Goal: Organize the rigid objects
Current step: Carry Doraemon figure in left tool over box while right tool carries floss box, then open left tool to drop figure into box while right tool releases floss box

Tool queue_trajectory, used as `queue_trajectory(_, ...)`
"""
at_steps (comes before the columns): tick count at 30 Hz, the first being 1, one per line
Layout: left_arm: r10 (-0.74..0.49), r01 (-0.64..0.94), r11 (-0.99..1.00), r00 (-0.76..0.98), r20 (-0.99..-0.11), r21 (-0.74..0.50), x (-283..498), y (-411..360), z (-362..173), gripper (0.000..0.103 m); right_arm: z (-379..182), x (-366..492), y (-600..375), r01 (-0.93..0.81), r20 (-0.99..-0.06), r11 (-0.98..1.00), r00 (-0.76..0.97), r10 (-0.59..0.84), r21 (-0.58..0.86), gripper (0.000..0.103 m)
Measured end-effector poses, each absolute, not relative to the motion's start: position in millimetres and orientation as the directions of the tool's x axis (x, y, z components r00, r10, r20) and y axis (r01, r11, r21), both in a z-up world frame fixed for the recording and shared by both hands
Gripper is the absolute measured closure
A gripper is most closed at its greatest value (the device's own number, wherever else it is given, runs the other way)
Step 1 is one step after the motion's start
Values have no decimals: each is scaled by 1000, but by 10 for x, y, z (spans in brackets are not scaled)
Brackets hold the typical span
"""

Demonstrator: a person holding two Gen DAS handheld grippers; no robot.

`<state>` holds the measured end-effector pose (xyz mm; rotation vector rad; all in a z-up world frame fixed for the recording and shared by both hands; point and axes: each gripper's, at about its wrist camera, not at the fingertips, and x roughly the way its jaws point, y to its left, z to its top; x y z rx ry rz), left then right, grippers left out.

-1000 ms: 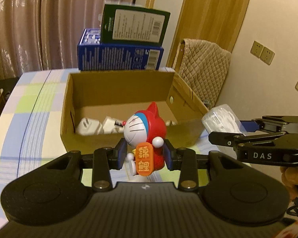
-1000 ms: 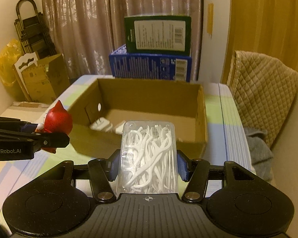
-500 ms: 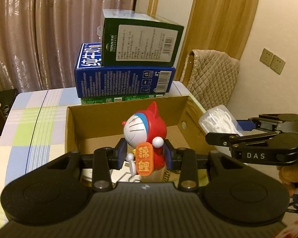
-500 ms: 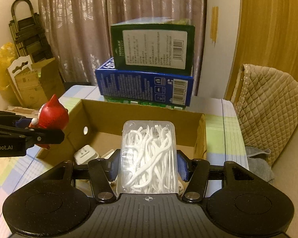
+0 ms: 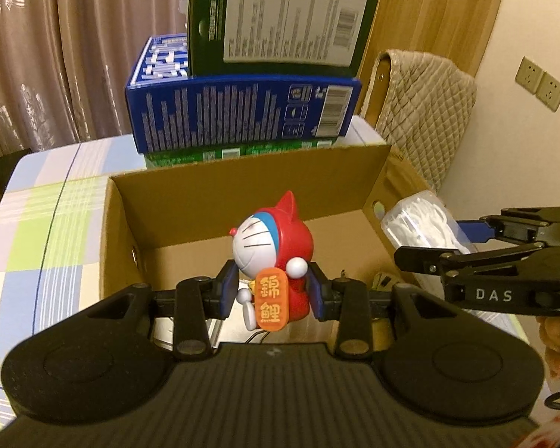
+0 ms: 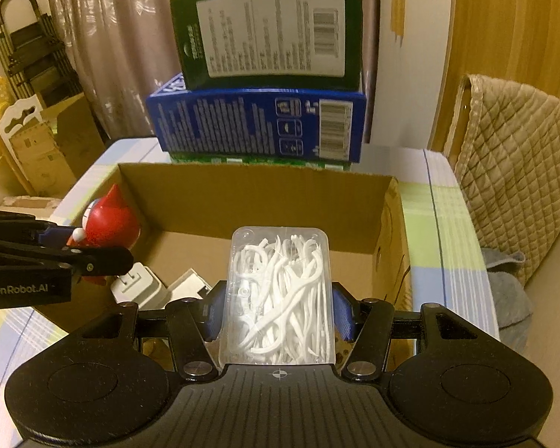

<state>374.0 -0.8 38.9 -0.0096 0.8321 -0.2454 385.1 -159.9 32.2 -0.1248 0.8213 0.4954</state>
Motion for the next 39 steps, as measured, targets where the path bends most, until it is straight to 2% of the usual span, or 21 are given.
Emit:
queue_trajectory(15, -208, 201, 974, 611, -763, -105, 3949, -3, 81, 70, 12, 3997, -1611, -446, -768, 890, 536, 352, 96, 50)
queue_trajectory(39, -191, 213, 974, 577, -794, -79, 4075, -120, -156, 70, -130, 4007, -1580, -448, -781, 889, 520, 346, 96, 50)
